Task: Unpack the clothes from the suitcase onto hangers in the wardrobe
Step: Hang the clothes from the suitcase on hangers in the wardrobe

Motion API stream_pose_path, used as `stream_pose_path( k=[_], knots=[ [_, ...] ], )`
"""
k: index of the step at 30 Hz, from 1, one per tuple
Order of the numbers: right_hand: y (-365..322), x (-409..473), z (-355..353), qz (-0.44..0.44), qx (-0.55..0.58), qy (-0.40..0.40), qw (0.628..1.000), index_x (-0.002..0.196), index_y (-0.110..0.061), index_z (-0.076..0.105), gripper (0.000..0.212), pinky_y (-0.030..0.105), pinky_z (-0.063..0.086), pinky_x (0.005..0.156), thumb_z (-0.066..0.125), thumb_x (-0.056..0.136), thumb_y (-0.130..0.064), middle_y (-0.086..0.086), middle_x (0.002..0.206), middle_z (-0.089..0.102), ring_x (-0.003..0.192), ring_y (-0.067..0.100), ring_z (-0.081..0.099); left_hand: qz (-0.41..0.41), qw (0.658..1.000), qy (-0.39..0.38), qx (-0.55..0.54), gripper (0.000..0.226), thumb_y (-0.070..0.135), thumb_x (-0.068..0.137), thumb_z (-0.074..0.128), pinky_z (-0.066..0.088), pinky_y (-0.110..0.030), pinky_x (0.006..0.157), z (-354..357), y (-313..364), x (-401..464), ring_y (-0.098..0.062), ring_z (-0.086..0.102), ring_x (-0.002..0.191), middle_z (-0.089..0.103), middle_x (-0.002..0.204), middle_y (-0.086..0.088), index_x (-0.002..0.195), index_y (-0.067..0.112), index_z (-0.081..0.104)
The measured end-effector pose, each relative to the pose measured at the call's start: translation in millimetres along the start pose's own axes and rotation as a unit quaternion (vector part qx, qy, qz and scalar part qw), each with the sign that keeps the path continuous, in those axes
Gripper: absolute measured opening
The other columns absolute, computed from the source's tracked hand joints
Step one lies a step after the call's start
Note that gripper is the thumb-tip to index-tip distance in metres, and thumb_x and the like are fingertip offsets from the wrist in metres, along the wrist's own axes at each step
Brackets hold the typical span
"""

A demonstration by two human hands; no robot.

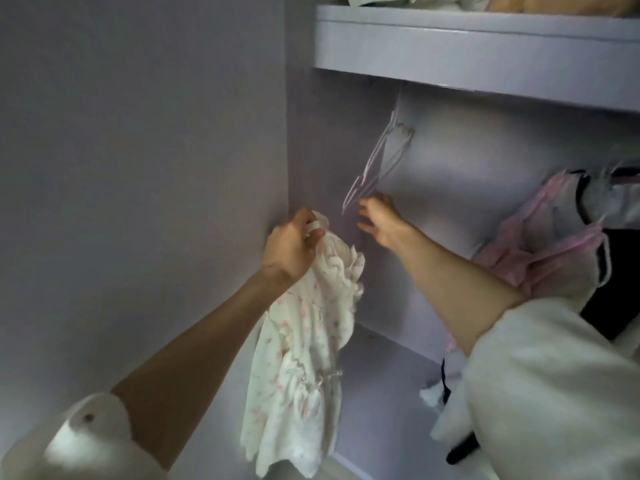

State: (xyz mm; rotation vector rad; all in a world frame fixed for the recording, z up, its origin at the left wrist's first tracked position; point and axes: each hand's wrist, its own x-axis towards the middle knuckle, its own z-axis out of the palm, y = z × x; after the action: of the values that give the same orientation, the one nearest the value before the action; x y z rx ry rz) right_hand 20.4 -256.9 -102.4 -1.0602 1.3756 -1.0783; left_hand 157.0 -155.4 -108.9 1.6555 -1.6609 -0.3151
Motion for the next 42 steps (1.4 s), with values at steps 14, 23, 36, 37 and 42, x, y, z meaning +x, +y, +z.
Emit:
stream_pose_path(
  k=[14,23,36,37,42],
  knots=[
    [-17.1,35.1,5.0,-0.026,0.114,0.080,0.990,0.066,-0.015,0.043,0.029,0.021,0.034,0.050,0.038,0.092,-0.003,0.002,0.062,0.049,0.052,0.011,0.046,-0.031,0.999,-0.007,-0.003,0.025,0.023,0.093,0.053,0.041,-0.028,0.080,22.5,-17.6,4.6,-0.034,0.059,0.103,0.066,0.110,-0.013,0.110,0.004,0.054],
    [-16.5,11.0,-46.7,-0.102,0.158,0.111,0.976,0.077,-0.017,0.044,0.032,0.018,0.035,0.041,0.031,0.087,0.011,0.006,0.064,0.047,0.032,0.006,0.047,-0.015,0.979,-0.083,-0.184,0.021,0.013,0.093,0.052,0.043,-0.024,0.064,35.3,-10.9,3.4,-0.010,0.052,0.070,0.059,0.079,0.000,0.075,0.023,0.051],
    [107.3,-93.4,-112.5,-0.117,0.031,0.132,0.984,0.078,-0.017,0.047,0.038,0.014,0.041,0.042,0.036,0.082,0.018,0.002,0.077,0.053,0.044,0.000,0.050,-0.176,0.822,-0.221,-0.495,0.022,-0.001,0.086,0.056,0.043,-0.014,0.044,44.9,-14.0,-16.9,-0.004,0.055,0.042,0.055,0.053,0.002,0.069,0.011,0.051],
    [107.4,-91.2,-116.4,-0.102,0.051,0.120,0.986,0.086,-0.020,0.050,0.039,0.017,0.043,0.043,0.037,0.083,0.017,0.002,0.075,0.054,0.047,0.004,0.052,-0.173,0.807,-0.252,-0.506,0.026,-0.002,0.086,0.054,0.042,-0.013,0.042,43.6,-12.6,-14.8,-0.004,0.054,0.039,0.055,0.051,0.001,0.064,0.012,0.056],
    [109.2,-85.9,-143.8,0.010,0.037,0.150,0.988,0.071,-0.022,0.048,0.021,0.015,0.026,0.032,0.057,0.089,-0.021,-0.002,0.057,0.037,0.032,0.001,0.035,-0.151,0.794,-0.336,-0.484,0.021,0.005,0.073,0.050,0.048,-0.015,0.051,44.2,8.2,-17.1,-0.008,0.062,0.054,0.064,0.061,0.001,0.066,0.015,0.068]
  ],
)
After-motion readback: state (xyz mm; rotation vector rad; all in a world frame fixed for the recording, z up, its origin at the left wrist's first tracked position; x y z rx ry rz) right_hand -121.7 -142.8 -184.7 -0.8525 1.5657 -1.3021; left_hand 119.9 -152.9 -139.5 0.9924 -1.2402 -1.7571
